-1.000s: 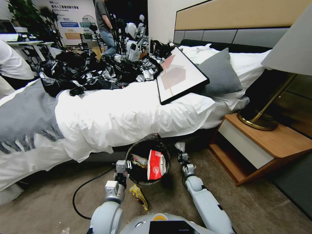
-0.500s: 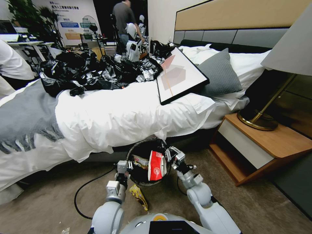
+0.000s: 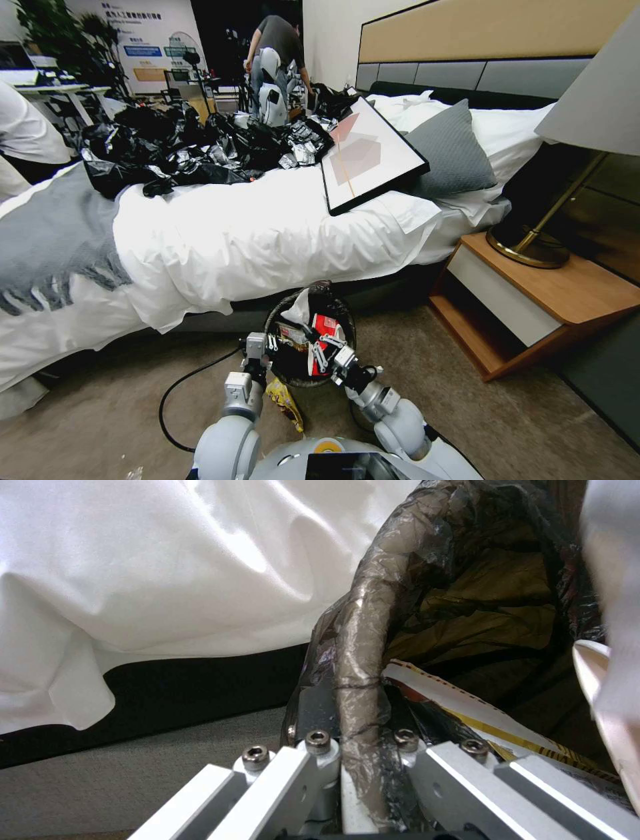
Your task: Pick up the trash bin, then pick up the garbage from the floor and place it into the trash bin.
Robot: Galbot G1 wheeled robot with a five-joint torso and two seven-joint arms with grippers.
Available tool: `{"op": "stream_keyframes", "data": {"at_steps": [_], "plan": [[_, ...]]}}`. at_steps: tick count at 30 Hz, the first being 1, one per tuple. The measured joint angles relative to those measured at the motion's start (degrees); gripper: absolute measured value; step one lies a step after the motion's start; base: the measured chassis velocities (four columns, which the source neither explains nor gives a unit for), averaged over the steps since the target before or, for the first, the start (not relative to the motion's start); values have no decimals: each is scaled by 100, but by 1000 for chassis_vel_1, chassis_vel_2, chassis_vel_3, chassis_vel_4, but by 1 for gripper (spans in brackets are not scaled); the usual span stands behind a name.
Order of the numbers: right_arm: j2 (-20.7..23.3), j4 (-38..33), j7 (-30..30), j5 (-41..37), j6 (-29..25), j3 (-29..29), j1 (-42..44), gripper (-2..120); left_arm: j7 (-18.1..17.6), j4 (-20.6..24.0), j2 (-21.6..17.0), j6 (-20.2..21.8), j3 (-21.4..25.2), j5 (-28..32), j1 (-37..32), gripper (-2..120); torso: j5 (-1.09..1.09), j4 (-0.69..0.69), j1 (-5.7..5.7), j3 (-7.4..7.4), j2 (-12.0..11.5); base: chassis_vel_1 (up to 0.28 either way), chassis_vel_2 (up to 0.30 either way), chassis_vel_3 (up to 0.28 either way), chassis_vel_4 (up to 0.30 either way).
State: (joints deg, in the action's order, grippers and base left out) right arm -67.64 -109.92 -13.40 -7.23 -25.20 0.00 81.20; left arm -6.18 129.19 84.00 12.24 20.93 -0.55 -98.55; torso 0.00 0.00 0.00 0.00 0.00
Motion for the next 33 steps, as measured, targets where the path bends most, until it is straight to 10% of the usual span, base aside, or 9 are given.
{"op": "stream_keyframes", "data": {"at_steps": [33], "plan": [[-160,430,1106,-591,1082,-232,-446,12,-8,144,-5,-43,-155,-115,-132,0,0,0,0,0,0,0,0,0,0]]}}
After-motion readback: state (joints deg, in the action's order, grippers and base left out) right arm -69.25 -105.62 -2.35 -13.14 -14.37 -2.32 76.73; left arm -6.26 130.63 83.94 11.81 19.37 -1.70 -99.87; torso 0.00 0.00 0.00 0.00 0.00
